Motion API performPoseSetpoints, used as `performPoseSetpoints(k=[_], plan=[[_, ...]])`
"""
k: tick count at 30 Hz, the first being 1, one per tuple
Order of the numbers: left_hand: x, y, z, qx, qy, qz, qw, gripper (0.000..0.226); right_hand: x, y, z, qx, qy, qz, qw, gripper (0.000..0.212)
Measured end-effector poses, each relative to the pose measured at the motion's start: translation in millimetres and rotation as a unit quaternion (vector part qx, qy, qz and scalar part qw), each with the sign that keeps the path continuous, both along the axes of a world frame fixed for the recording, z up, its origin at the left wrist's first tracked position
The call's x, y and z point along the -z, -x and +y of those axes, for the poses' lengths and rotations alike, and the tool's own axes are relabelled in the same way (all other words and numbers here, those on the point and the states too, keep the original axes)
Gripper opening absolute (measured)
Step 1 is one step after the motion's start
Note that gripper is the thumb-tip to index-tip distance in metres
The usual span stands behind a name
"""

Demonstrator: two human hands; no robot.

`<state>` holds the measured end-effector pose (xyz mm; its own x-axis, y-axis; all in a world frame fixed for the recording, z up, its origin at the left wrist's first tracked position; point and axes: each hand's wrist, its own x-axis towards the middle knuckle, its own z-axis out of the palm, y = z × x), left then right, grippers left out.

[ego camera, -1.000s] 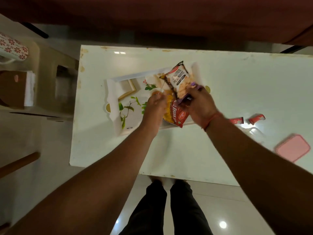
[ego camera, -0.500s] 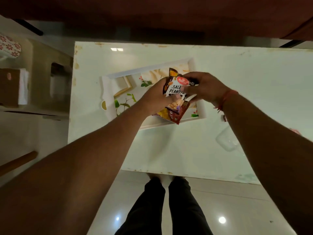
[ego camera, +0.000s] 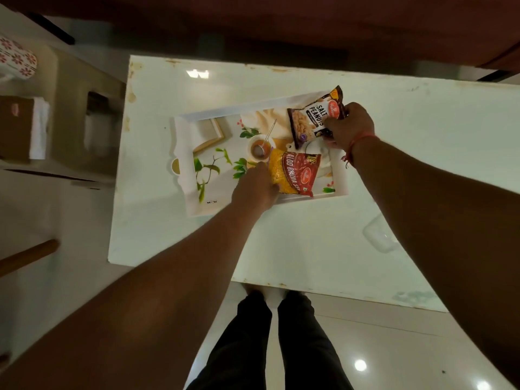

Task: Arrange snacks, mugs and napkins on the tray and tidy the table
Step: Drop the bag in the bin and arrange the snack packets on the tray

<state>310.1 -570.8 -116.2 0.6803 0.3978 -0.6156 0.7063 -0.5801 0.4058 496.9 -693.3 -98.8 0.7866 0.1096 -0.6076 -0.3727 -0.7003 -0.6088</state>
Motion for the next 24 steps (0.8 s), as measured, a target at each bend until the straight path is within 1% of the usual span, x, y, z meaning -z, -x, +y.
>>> performPoseSetpoints(k=[2,4,6,7,8,9,11,13,15,16,17,19,21,22,24], plan=[[0.7,-1.2,-0.1,0.003,0.008,-0.006,1.000,0.034,-2.7,2.8,-1.0,-0.028,0.044,-0.044,0.998,0.040],[0.2,-3.2,-0.7,-0.012,0.028,-0.007,1.000,0.029,-9.8,10.5,-6.9,-0.038,0.103,-0.123,0.986,0.048],[0.1,-4.3,-1.6,-0.058,0.045,0.006,0.997,0.033,-15.0,25.2,-18.8,-0.022,0.140,-0.215,0.966,0.046],[0.5,-4.7,-2.2,-0.078,0.052,0.009,0.996,0.035,-15.3,34.7,-24.5,-0.021,0.136,-0.247,0.959,0.042],[-1.0,-5.6,-3.9,-0.088,0.063,0.010,0.994,0.035,-13.8,46.3,-29.3,-0.032,0.118,-0.251,0.960,0.038],[-0.7,-6.3,-5.5,-0.090,0.074,0.008,0.993,0.033,-10.2,58.3,-32.5,-0.054,0.093,-0.228,0.968,0.035],[-4.1,-7.3,-7.3,-0.110,0.113,0.003,0.988,0.025,-1.7,82.4,-33.1,-0.099,0.061,-0.145,0.983,0.039],[-7.3,-8.1,-8.7,-0.165,0.171,0.005,0.971,0.007,4.5,98.7,-30.4,-0.112,0.043,-0.076,0.990,0.047],[-8.0,-7.7,-10.2,-0.212,0.213,0.011,0.954,0.021,6.3,104.8,-27.8,-0.094,0.031,-0.042,0.994,0.050],[-6.7,-7.1,-10.2,-0.217,0.224,0.017,0.950,0.022,5.3,103.9,-26.8,-0.072,0.022,-0.024,0.997,0.050],[-7.1,-6.0,-9.7,-0.222,0.236,0.018,0.946,0.020,4.7,100.9,-26.0,-0.047,0.014,0.002,0.999,0.051],[-6.5,-4.3,-9.8,-0.226,0.275,0.013,0.934,0.006,3.5,92.4,-29.3,-0.019,0.008,0.047,0.999,0.051],[-5.7,-4.5,-12.5,-0.217,0.297,0.005,0.930,0.011,3.1,83.4,-37.1,-0.038,0.009,0.058,0.998,0.043],[-6.2,-5.7,-14.8,-0.210,0.301,0.000,0.930,0.012,2.1,80.0,-41.0,-0.050,0.014,0.052,0.997,0.039],[-8.0,-9.0,-21.2,-0.197,0.308,-0.014,0.931,0.015,-1.6,74.6,-47.0,-0.086,0.050,0.021,0.995,0.036]])
